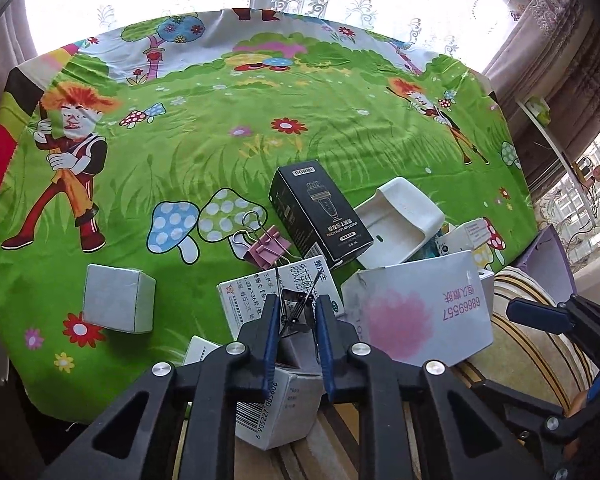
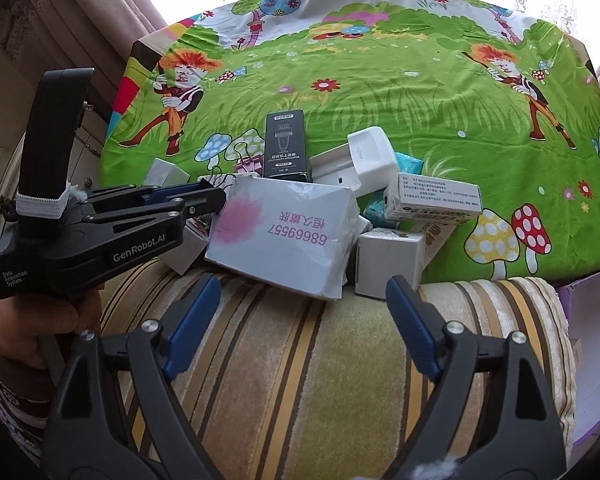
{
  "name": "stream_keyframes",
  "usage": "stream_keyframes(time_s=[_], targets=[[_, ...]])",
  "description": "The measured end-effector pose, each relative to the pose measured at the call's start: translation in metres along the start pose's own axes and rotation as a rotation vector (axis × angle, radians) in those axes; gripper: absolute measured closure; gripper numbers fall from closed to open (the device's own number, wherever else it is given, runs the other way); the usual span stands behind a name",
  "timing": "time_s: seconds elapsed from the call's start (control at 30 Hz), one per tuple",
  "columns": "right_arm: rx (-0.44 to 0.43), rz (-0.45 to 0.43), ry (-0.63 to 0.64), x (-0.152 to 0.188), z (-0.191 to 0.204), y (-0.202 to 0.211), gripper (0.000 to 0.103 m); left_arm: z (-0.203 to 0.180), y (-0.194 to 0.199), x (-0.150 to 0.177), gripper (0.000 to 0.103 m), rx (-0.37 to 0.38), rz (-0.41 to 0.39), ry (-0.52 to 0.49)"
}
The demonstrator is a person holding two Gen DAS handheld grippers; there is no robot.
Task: Organize rigid objects
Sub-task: 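Grasp the black binder clip with left tool while right tool grasps the pink-printed white box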
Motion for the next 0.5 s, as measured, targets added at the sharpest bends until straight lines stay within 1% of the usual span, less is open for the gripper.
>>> stream_keyframes(time_s=[0.2,0.4,0.5], targets=[[0.051,0.002,-0.038,-0.008,0.01,-0.009,0.012,0.012,0.015,-0.004,0.084,0.071,-0.081,0.096],[0.117,-0.006,-0.057,-0.016,0.02,-0.019,0.01,0.027,0.031,-0.003,0.084,0.096,-0.154,0.183],[0.155,-0.009,-0.059,-0.019,0.024,-0.024,0.008,0.032,0.034,0.0,0.084,0.105,-0.175,0.21]])
Point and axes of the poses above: each gripper's, at about its wrist camera, not at the fingertips, and y roughly against the way its jaws point, z to its left, x to its underside, the point moved 4 cm from there along -y, roughly the way its jaws point, and after that the axes turned 1 degree about y, right-handed, at the moved point
